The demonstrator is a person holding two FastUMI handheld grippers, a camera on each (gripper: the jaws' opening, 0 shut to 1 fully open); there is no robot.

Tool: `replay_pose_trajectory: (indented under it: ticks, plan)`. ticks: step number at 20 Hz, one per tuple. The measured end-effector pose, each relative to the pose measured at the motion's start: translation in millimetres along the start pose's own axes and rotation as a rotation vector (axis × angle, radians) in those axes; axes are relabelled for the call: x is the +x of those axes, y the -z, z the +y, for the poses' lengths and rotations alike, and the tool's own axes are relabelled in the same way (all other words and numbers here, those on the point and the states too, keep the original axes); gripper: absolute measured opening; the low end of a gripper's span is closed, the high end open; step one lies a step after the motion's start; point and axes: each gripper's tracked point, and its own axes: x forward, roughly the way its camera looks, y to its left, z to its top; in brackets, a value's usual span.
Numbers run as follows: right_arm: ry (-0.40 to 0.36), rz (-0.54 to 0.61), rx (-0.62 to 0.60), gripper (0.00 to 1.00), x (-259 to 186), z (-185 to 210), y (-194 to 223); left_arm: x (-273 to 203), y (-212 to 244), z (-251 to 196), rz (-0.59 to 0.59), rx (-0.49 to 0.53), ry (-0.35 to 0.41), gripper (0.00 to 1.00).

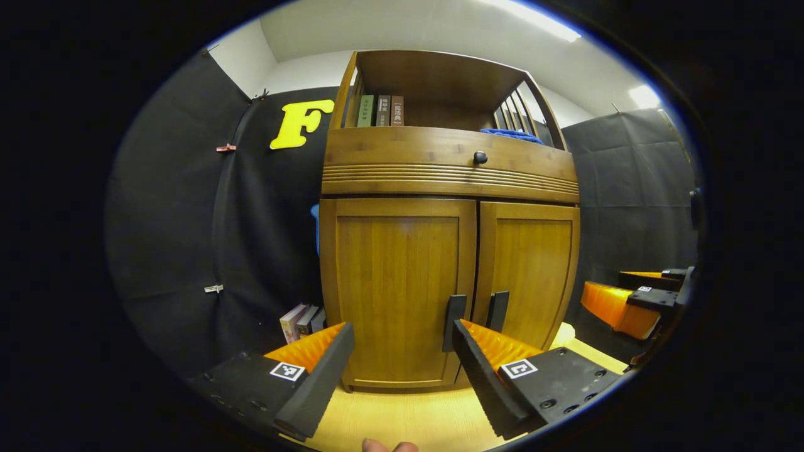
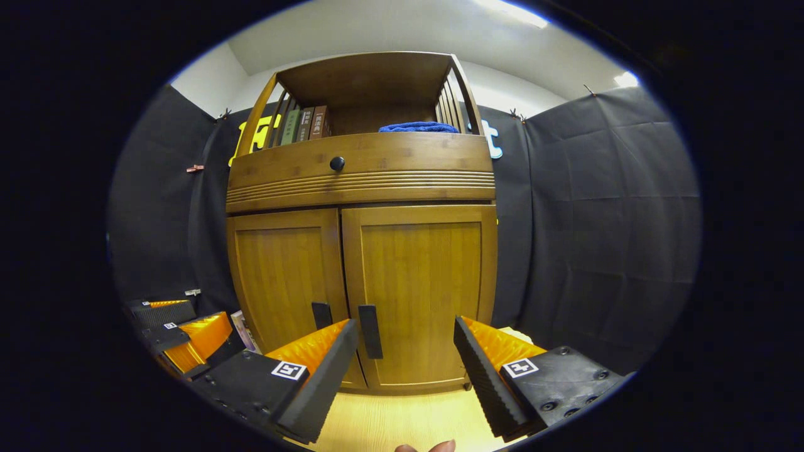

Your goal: Open the right door of the double-door shoe cabinet with the right hand, and open the left door with the left hand.

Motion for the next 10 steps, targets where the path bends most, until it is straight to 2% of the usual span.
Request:
replay_pose_trajectory:
  ticks: [2, 3, 6, 8, 10]
  plan:
    - [-0.005, -0.004, 0.004, 0.97, 2, 2, -1, 0, -2, -1, -0.004, -0.004, 0.002, 0.97]
    - [-0.006, -0.001, 0.004, 0.94, 3, 4, 1, 1, 0, -1, -0.001, -0.002, 0.007, 0.98]
    - [-0.020, 0.015, 0.003, 0.94, 10, 9, 7, -2, 4, 0, 0.003, 0.010, 0.018, 0.98]
    - [-0.040, 0.047, 0.007, 1.00, 21, 17, 22, -9, 8, 3, 0.008, 0.016, 0.008, 0.98]
    - [-0.058, 0.083, 0.006, 0.98, 36, 23, 39, -16, 10, 5, 0.012, 0.013, -0.001, 0.97]
